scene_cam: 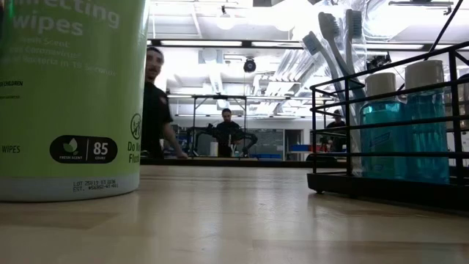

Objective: Pick & Place toothbrushing station
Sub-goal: Put the top green toothbrush into the black mesh organizer

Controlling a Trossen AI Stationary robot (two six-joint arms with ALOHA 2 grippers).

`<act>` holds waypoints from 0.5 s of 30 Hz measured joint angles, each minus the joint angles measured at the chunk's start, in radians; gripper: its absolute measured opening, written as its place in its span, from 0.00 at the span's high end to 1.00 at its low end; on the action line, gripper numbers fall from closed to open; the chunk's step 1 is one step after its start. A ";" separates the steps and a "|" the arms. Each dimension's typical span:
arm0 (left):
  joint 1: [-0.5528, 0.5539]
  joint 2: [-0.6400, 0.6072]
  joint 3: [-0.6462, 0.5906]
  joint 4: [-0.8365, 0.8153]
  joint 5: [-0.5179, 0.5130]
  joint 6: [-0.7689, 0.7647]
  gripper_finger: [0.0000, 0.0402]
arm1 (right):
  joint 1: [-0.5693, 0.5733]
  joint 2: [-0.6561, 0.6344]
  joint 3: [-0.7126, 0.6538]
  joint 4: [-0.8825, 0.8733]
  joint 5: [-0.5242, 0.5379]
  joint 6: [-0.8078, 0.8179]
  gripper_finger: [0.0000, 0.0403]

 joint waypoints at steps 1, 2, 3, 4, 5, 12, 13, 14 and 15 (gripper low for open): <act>0.001 0.003 0.000 0.002 0.000 -0.003 0.76 | 0.000 0.000 0.000 0.003 0.000 0.000 0.78; 0.001 0.005 0.000 0.001 0.000 -0.007 0.76 | 0.000 0.000 0.000 0.005 0.000 0.000 0.78; 0.002 0.006 0.000 0.000 0.000 -0.015 0.75 | 0.000 0.000 0.000 0.006 0.000 0.000 0.78; 0.002 0.006 0.000 0.000 0.000 -0.021 0.74 | 0.000 0.000 0.000 0.008 0.000 0.000 0.78; 0.002 0.006 0.000 0.000 0.000 -0.022 0.73 | 0.000 0.000 0.000 0.011 0.000 0.000 0.78; 0.002 0.006 0.000 -0.030 0.020 -0.052 0.72 | 0.000 0.000 0.000 0.016 0.000 0.000 0.78; 0.002 0.006 0.000 -0.031 0.022 -0.056 0.72 | 0.000 0.000 0.000 0.016 0.000 0.000 0.78; 0.002 0.006 0.000 -0.031 0.023 -0.060 0.72 | 0.000 0.000 0.000 0.016 0.000 0.000 0.78; 0.002 0.006 0.000 -0.031 0.023 -0.062 0.72 | 0.000 0.000 0.000 0.017 0.000 0.000 0.78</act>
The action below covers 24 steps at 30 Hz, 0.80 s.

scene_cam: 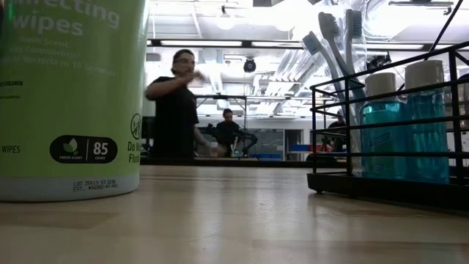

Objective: Pick & Place toothbrushing station
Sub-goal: Put the top green toothbrush into the black mesh organizer

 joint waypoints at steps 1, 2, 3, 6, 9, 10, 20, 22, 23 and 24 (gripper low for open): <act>0.000 0.000 0.000 0.000 0.000 0.000 0.72 | 0.000 0.000 0.000 0.001 0.000 0.000 0.78; 0.000 0.000 0.000 0.000 0.000 -0.001 0.72 | 0.000 0.000 0.000 0.003 0.000 0.000 0.78; 0.000 0.000 0.000 0.000 0.000 -0.005 0.72 | 0.000 0.000 0.000 0.004 0.000 -0.002 0.78; 0.000 0.000 0.000 0.000 -0.001 -0.008 0.72 | 0.000 0.000 0.000 0.013 0.000 -0.012 0.78; 0.000 0.000 0.000 0.001 0.000 -0.015 0.72 | 0.000 0.000 0.000 0.020 0.000 -0.015 0.78; 0.000 0.000 0.000 0.001 0.004 -0.016 0.72 | 0.000 0.000 0.000 0.023 0.000 -0.015 0.78; 0.000 0.000 -0.022 0.043 0.035 -0.040 0.72 | 0.000 0.000 0.000 0.024 0.000 -0.015 0.78; 0.000 0.000 -0.035 0.069 0.042 -0.045 0.72 | 0.000 0.000 0.000 0.024 0.000 -0.016 0.78; 0.000 0.000 -0.043 0.083 0.042 -0.048 0.72 | 0.000 0.000 0.000 0.024 0.000 -0.016 0.78; 0.000 0.001 -0.051 0.096 0.042 -0.050 0.72 | 0.000 0.000 0.000 0.024 0.000 -0.016 0.78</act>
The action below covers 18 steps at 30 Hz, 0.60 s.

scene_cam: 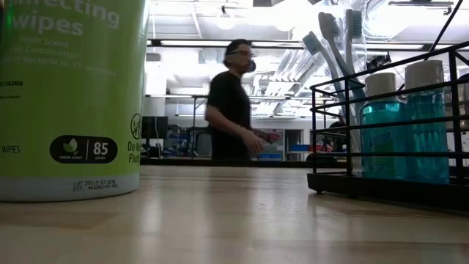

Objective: Pick & Place toothbrushing station
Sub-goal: Put the top green toothbrush into the black mesh organizer

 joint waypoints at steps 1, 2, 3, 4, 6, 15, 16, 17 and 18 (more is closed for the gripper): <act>0.000 0.000 -0.008 0.012 0.000 -0.001 0.72 | 0.000 0.000 0.000 0.000 0.000 0.000 0.78; 0.000 0.000 -0.016 0.027 0.000 0.000 0.72 | 0.000 0.000 0.000 0.000 0.000 0.000 0.78; 0.000 0.000 -0.024 0.039 0.000 0.000 0.72 | 0.000 0.000 0.000 0.000 0.000 0.000 0.78; 0.000 -0.001 -0.028 0.047 0.000 -0.001 0.72 | 0.000 0.000 0.000 0.000 0.000 0.000 0.78; 0.000 -0.002 -0.032 0.052 0.001 -0.003 0.72 | 0.000 0.000 0.000 0.000 0.000 0.000 0.78; 0.000 -0.001 -0.033 0.068 0.007 -0.040 0.89 | 0.000 0.000 0.000 0.000 0.000 0.000 0.78; 0.000 -0.001 -0.033 0.070 0.007 -0.046 0.92 | 0.000 0.000 0.000 0.000 0.000 0.000 0.78; 0.000 -0.001 -0.033 0.073 0.007 -0.048 0.95 | 0.000 0.000 0.000 0.000 0.000 0.000 0.78; 0.001 -0.001 -0.033 0.074 0.008 -0.052 0.97 | 0.000 0.000 0.000 0.000 0.000 0.000 0.78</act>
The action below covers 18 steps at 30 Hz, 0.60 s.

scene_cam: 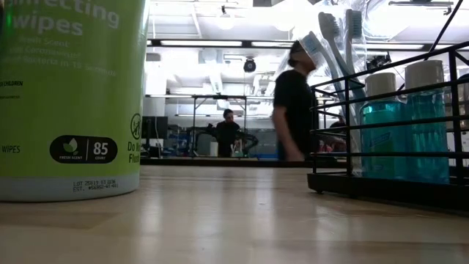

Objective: Pick & Place toothbrushing station
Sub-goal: Put the top green toothbrush into the black mesh organizer

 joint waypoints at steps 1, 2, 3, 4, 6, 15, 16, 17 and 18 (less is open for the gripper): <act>0.000 0.000 0.000 0.002 0.001 0.000 0.98 | 0.000 0.000 0.000 0.000 0.000 0.000 0.78; 0.000 0.000 0.000 0.003 0.001 0.000 0.98 | 0.000 0.000 0.000 0.000 0.000 0.000 0.78; 0.000 0.000 0.000 0.003 0.001 0.001 0.98 | 0.000 0.000 0.000 0.000 0.000 0.000 0.78; 0.000 0.000 0.000 0.003 0.001 0.005 0.98 | 0.000 0.000 0.000 0.000 0.000 0.000 0.78; 0.000 0.000 0.000 0.003 0.001 0.007 0.99 | 0.000 0.000 0.000 0.000 0.000 0.000 0.78; -0.001 -0.003 0.002 0.011 -0.055 0.032 0.99 | 0.000 0.000 0.000 0.000 0.000 0.000 0.78; -0.001 -0.003 0.003 0.015 -0.071 0.035 0.99 | 0.000 0.000 0.000 0.000 0.000 0.000 0.78; -0.001 -0.003 0.003 0.020 -0.090 0.036 0.99 | 0.000 0.000 0.000 0.000 0.000 0.000 0.78; -0.001 -0.003 0.004 0.022 -0.113 0.039 0.99 | 0.000 0.000 0.000 0.000 0.000 0.000 0.78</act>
